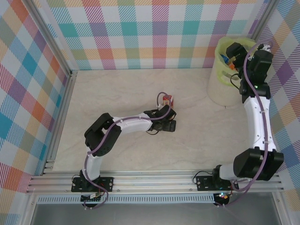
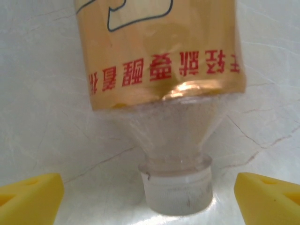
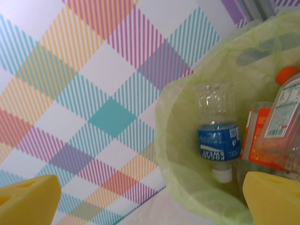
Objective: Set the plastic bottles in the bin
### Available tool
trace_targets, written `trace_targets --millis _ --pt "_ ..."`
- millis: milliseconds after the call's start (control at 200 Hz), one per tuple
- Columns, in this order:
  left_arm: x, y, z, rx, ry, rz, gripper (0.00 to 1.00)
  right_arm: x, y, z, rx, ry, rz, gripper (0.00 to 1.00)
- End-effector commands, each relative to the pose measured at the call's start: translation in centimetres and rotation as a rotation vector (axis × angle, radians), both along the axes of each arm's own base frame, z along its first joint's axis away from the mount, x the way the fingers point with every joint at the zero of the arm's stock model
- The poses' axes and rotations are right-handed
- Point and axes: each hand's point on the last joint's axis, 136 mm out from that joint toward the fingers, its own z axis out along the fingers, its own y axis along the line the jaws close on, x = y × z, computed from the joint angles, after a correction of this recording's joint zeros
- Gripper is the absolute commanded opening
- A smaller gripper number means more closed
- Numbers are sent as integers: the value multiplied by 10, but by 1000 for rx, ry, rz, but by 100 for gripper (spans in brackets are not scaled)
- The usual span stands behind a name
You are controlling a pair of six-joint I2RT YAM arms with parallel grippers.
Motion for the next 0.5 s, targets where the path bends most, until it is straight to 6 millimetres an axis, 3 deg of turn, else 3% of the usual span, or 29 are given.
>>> trace_targets --millis 0,345,495 --pt "5 1 -3 57 -16 5 90 -18 23 -7 -25 16 130 100" --pt "9 -7 -14 51 -9 4 74 -61 100 -36 -29 90 473 100" --pt "7 -11 -14 42 1 -15 57 -77 121 -51 -16 116 552 100"
